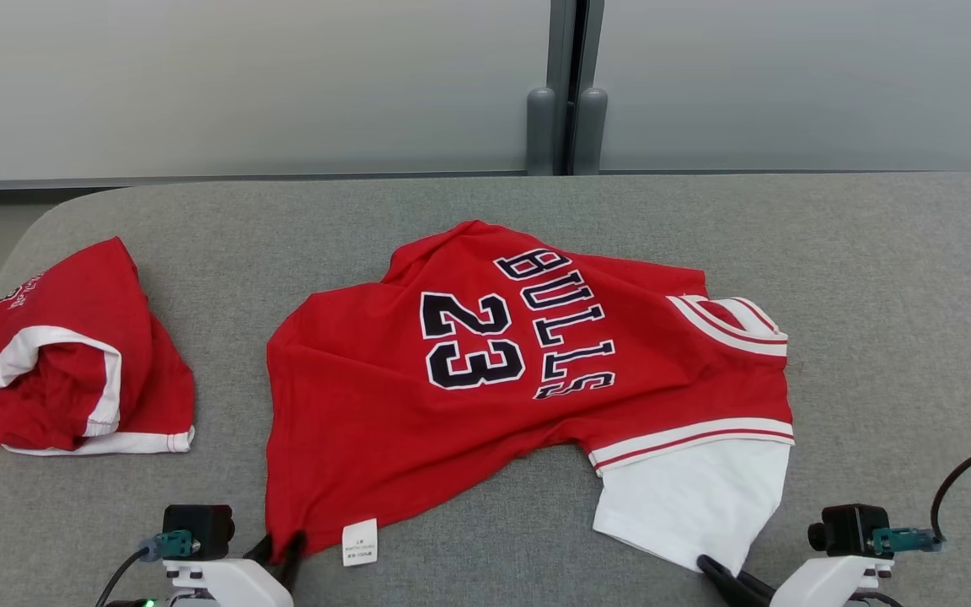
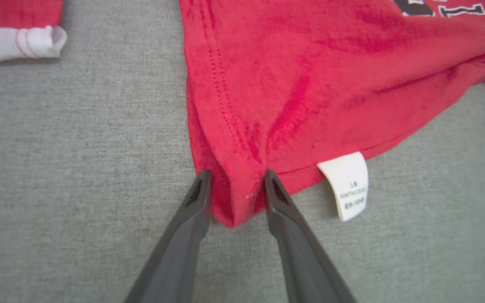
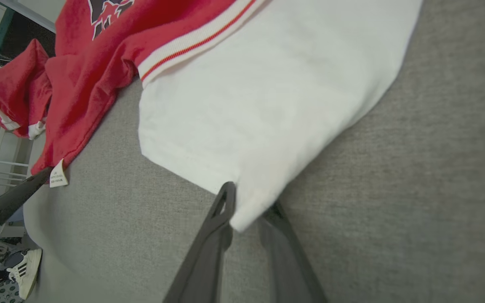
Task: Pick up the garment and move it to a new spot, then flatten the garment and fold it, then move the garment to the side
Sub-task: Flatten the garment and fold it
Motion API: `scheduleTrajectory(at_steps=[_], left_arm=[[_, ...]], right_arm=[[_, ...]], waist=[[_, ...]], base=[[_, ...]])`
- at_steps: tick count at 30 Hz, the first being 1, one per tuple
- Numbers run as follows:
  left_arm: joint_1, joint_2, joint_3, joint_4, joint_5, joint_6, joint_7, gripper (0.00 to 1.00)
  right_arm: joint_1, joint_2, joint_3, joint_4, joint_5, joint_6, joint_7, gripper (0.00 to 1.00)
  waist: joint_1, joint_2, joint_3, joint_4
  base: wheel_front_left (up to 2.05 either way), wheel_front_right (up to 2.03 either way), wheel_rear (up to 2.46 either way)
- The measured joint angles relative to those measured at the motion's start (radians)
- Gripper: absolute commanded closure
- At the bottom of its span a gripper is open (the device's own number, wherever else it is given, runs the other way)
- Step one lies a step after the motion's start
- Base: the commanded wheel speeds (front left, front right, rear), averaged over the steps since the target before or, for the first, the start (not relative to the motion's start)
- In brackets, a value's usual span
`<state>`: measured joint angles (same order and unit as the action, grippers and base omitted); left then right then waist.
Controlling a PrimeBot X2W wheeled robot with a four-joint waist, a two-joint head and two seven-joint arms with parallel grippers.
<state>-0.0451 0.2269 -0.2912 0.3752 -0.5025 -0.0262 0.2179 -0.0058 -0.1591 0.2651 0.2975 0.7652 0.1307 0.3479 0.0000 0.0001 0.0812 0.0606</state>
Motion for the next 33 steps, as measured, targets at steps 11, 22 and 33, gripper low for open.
scheduleTrajectory(at_steps=[11, 22, 33], left_arm=[[-0.011, 0.006, 0.008, 0.039, -0.008, -0.012, -0.062, 1.00], [-0.056, 0.052, 0.020, -0.102, 0.005, -0.011, -0.083, 1.00], [-0.474, 0.087, 0.004, -0.073, 0.029, -0.072, -0.053, 1.00]], right_arm=[[-0.017, -0.019, -0.004, -0.028, 0.030, 0.000, -0.114, 1.00], [-0.102, -0.095, 0.002, -0.188, 0.087, 0.000, -0.299, 1.00], [-0.516, -0.197, 0.057, -0.144, 0.183, 0.000, -0.405, 1.00]], waist=[[0.0000, 0.0000, -0.012, -0.003], [0.0000, 0.0000, -0.012, -0.009], [0.0000, 0.0000, 0.133, -0.019]], base=[[0.00, 0.00, 0.00], [0.00, 0.00, 0.00], [0.00, 0.00, 0.00]])
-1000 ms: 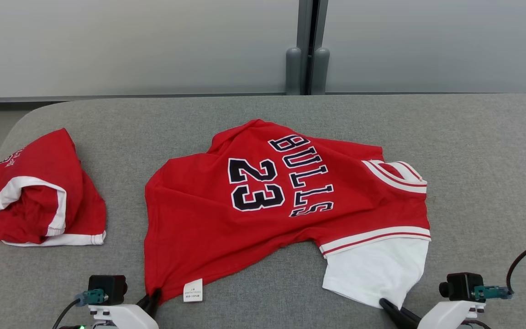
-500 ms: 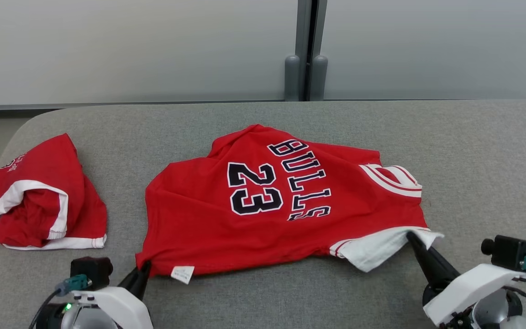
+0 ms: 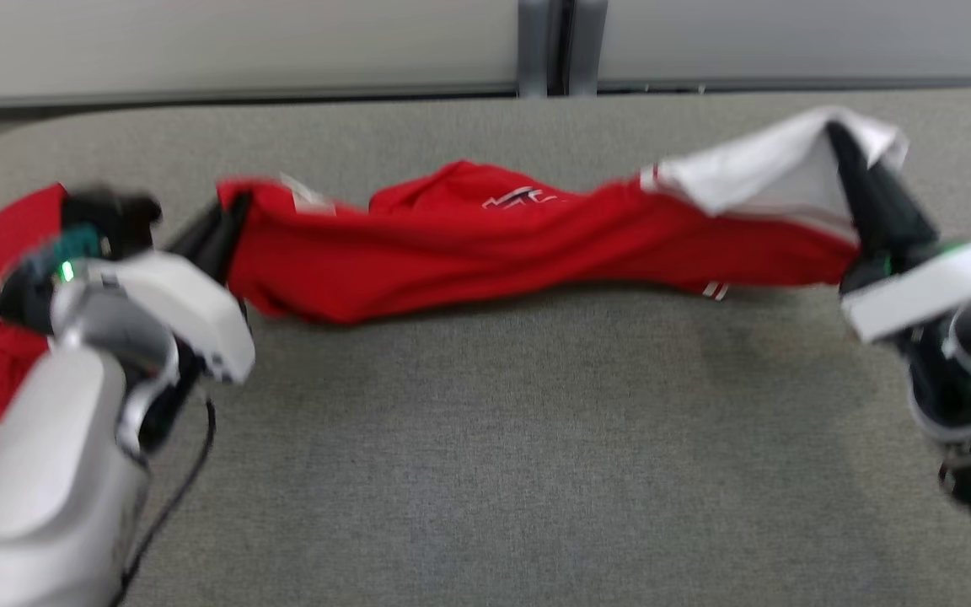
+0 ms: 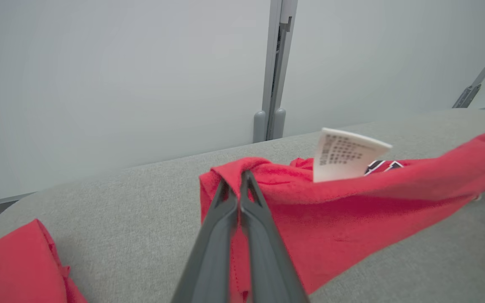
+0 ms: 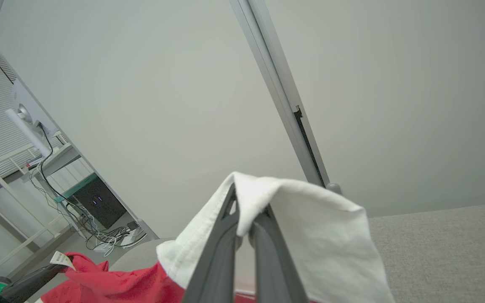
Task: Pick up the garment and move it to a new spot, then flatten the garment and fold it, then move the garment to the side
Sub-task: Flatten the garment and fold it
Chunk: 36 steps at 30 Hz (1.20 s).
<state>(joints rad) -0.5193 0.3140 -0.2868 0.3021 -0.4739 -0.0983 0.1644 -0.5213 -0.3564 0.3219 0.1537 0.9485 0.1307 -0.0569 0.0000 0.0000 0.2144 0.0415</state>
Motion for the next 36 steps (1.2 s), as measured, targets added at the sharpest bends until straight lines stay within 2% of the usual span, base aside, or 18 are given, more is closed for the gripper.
scheduleTrajectory(at_steps=[4, 5, 11, 15, 16, 19, 24, 28, 32, 36], left_arm=[[-0.223, 0.008, -0.035, 0.091, 0.000, -0.021, 0.014, 1.00], [-0.223, 0.008, -0.035, 0.091, 0.000, -0.021, 0.014, 1.00], [-0.563, 0.014, -0.091, 0.225, 0.009, -0.031, 0.004, 1.00], [-0.754, 0.013, -0.126, 0.312, -0.015, -0.031, -0.008, 1.00], [-0.844, 0.016, -0.144, 0.345, -0.028, -0.032, -0.024, 1.00], [-0.958, 0.005, -0.138, 0.410, -0.086, -0.032, -0.050, 1.00], [-1.074, -0.013, -0.161, 0.519, -0.141, -0.032, -0.051, 1.00], [-1.121, -0.016, -0.199, 0.581, -0.158, -0.032, -0.067, 1.00], [-1.118, -0.016, -0.236, 0.625, -0.207, -0.032, -0.075, 1.00], [-1.055, -0.015, -0.286, 0.650, -0.250, -0.032, -0.077, 1.00]], right_arm=[[-0.230, -0.046, 0.058, 0.067, 0.040, 0.000, -0.020, 1.00], [-0.230, -0.046, 0.058, 0.067, 0.040, 0.000, -0.020, 1.00], [-0.576, -0.088, 0.150, 0.186, 0.055, 0.000, -0.053, 1.00], [-0.781, -0.091, 0.187, 0.284, 0.059, 0.000, -0.105, 1.00], [-0.881, -0.100, 0.196, 0.322, 0.072, 0.000, -0.122, 1.00], [-1.007, -0.114, 0.216, 0.362, 0.084, 0.000, -0.142, 1.00], [-1.172, -0.135, 0.258, 0.432, 0.097, 0.000, -0.166, 1.00], [-1.241, -0.153, 0.307, 0.463, 0.109, 0.000, -0.179, 1.00], [-1.256, -0.158, 0.362, 0.482, 0.149, 0.000, -0.178, 1.00], [-1.210, -0.194, 0.446, 0.471, 0.180, 0.000, -0.154, 1.00]], waist=[[0.0001, 0.0000, 0.086, -0.005], [0.0001, 0.0000, 0.086, -0.005], [0.0000, 0.0000, 0.215, -0.018], [0.0000, 0.0000, 0.284, -0.027], [0.0000, 0.0000, 0.313, -0.031], [0.0000, 0.0000, 0.346, -0.037], [0.0000, 0.0000, 0.357, -0.046], [0.0000, 0.0000, 0.341, -0.051], [0.0000, 0.0000, 0.322, -0.062], [0.0000, 0.0000, 0.298, -0.069]], base=[[0.00, 0.00, 0.00], [0.00, 0.00, 0.00], [0.00, 0.00, 0.00], [0.00, 0.00, 0.00], [0.00, 0.00, 0.00], [0.00, 0.00, 0.00], [0.00, 0.00, 0.00], [0.00, 0.00, 0.00], [0.00, 0.00, 0.00], [0.00, 0.00, 0.00]])
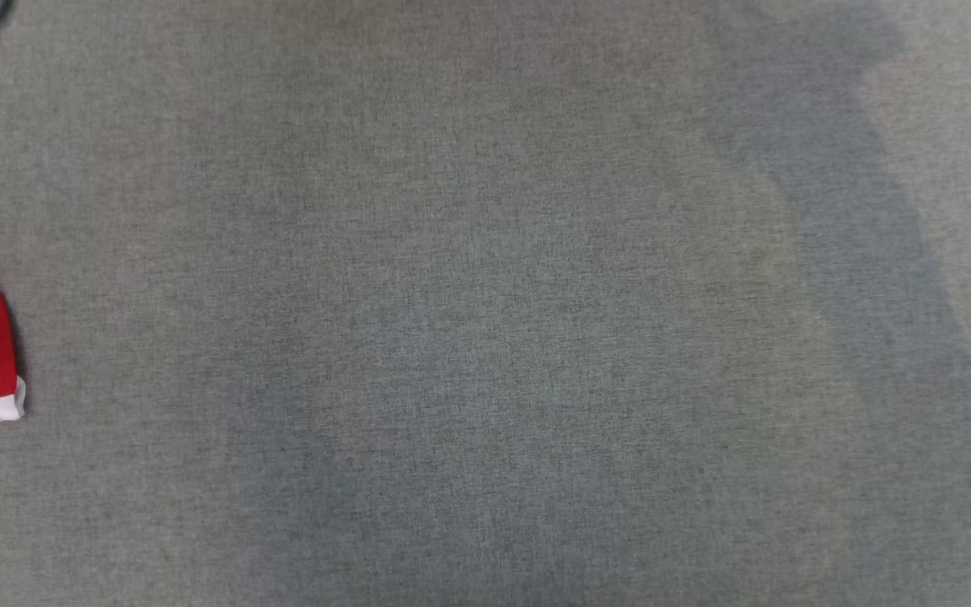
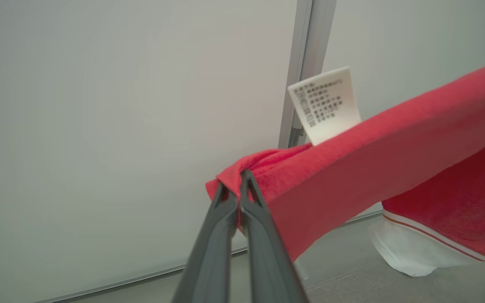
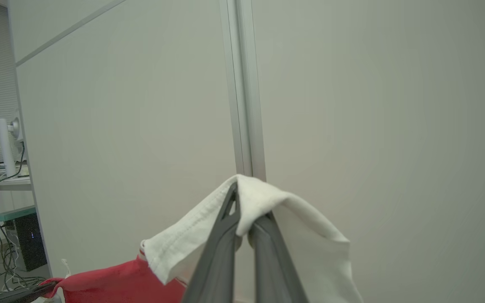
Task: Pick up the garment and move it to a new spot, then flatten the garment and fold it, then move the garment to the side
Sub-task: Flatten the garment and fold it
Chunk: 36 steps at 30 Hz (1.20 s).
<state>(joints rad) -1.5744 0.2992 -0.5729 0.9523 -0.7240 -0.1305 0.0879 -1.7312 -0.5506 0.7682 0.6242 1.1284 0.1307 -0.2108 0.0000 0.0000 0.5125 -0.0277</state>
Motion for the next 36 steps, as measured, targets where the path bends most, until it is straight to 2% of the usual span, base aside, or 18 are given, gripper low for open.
scheduleTrajectory(at_steps=[6, 12, 18, 26, 36], left_arm=[[0.166, 0.049, -0.105, -0.008, -0.080, 0.000, 0.040, 1.00], [0.383, 0.123, -0.236, -0.111, -0.166, 0.000, 0.135, 1.00], [0.567, 0.237, -0.338, -0.280, -0.279, 0.000, 0.255, 1.00], [0.804, 0.423, -0.405, -0.535, -0.404, 0.002, 0.402, 1.00], [1.029, 0.626, -0.485, -0.967, -0.527, 0.120, 0.608, 1.00]], right_arm=[[0.197, -0.061, 0.155, -0.077, 0.056, 0.000, 0.027, 1.00], [0.396, -0.124, 0.295, -0.179, 0.112, 0.000, 0.071, 1.00], [0.574, -0.218, 0.405, -0.291, 0.175, 0.000, 0.165, 1.00], [0.799, -0.342, 0.474, -0.460, 0.264, 0.000, 0.300, 1.00], [1.029, -0.524, 0.501, -0.678, 0.316, 0.000, 0.493, 1.00]], waist=[[0.0000, 0.0000, -0.064, -0.011], [0.0000, 0.0000, -0.165, -0.021], [0.0000, 0.0000, -0.279, -0.024], [0.0000, 0.0000, -0.424, -0.024], [0.0000, 0.0001, -0.521, -0.004]], base=[[0.00, 0.00, 0.00], [0.00, 0.00, 0.00], [0.00, 0.00, 0.00], [0.00, 0.00, 0.00], [0.00, 0.00, 0.00]])
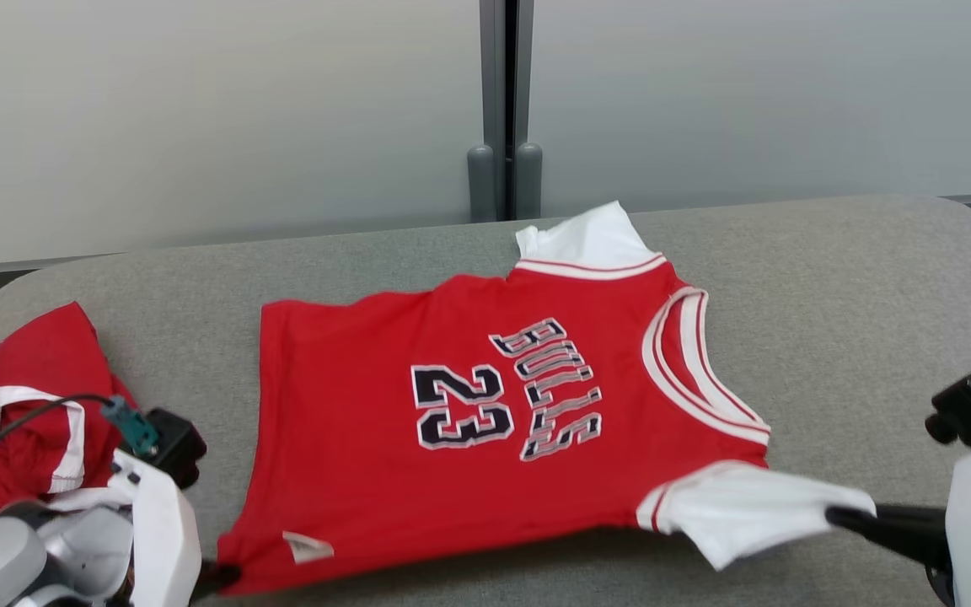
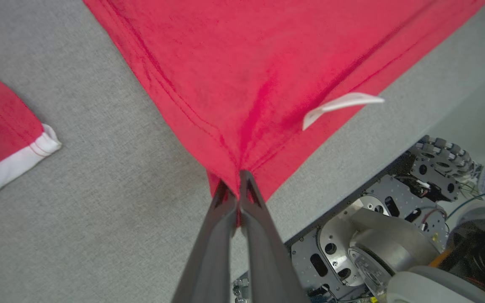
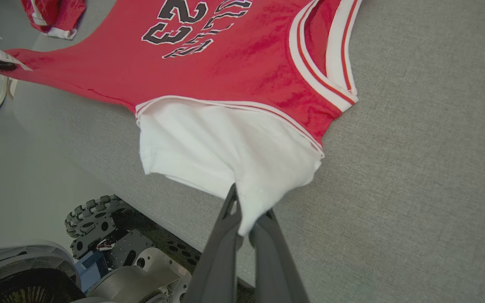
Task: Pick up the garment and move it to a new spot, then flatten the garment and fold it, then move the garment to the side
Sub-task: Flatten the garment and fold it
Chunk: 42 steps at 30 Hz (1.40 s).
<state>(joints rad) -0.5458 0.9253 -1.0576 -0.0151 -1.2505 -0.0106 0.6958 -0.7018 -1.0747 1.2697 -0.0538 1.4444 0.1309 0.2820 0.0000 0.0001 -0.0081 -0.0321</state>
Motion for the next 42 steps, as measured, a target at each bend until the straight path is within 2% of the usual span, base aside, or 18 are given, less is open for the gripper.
scheduleTrajectory(at_steps=[6, 9, 12, 20, 22, 25, 36, 41, 42], left_arm=[[0.043, 0.080, -0.012, -0.159, -0.047, 0.068, 0.067, 1.00], [0.038, 0.087, -0.016, -0.184, -0.045, 0.083, 0.104, 1.00], [-0.011, 0.066, -0.014, -0.166, -0.041, 0.086, 0.144, 1.00], [-0.134, -0.022, -0.010, -0.061, -0.042, 0.065, 0.252, 1.00], [-0.185, -0.057, -0.006, -0.004, -0.042, 0.054, 0.285, 1.00], [-0.214, -0.083, -0.005, 0.035, -0.040, 0.045, 0.297, 1.00], [-0.308, -0.207, 0.003, 0.230, -0.008, -0.016, 0.279, 1.00], [-0.321, -0.236, 0.008, 0.292, -0.007, -0.034, 0.258, 1.00], [-0.322, -0.242, 0.009, 0.304, -0.006, -0.041, 0.253, 0.87]], right_arm=[[0.052, -0.105, 0.000, -0.116, 0.028, 0.000, 0.100, 1.00], [0.056, -0.135, -0.007, -0.142, 0.042, 0.000, 0.142, 1.00], [0.039, -0.127, -0.031, -0.144, 0.045, 0.000, 0.172, 1.00], [-0.060, -0.029, -0.084, -0.049, 0.053, 0.000, 0.277, 1.00], [-0.112, 0.033, -0.107, 0.009, 0.050, 0.000, 0.307, 1.00], [-0.136, 0.071, -0.118, 0.062, 0.043, 0.000, 0.323, 1.00], [-0.226, 0.260, -0.166, 0.290, -0.005, 0.000, 0.315, 1.00], [-0.231, 0.304, -0.176, 0.325, -0.023, 0.000, 0.286, 1.00], [-0.231, 0.312, -0.177, 0.331, -0.025, 0.000, 0.280, 0.94]], waist=[[0.0000, 0.0000, -0.002, 0.008], [0.0000, 0.0000, 0.008, 0.013], [-0.0001, 0.0000, 0.029, 0.017], [0.0000, 0.0000, 0.090, 0.021], [0.0000, 0.0000, 0.123, 0.021], [0.0000, 0.0000, 0.147, 0.023], [0.0000, -0.0001, 0.247, 0.030], [0.0000, 0.0000, 0.255, 0.032], [0.0000, 0.0000, 0.254, 0.032]], base=[[0.00, 0.00, 0.00], [0.00, 0.00, 0.00], [0.00, 0.00, 0.00], [0.00, 0.00, 0.00], [0.00, 0.00, 0.00], [0.00, 0.00, 0.00], [0.00, 0.00, 0.00], [0.00, 0.00, 0.00], [0.00, 0.00, 0.00]])
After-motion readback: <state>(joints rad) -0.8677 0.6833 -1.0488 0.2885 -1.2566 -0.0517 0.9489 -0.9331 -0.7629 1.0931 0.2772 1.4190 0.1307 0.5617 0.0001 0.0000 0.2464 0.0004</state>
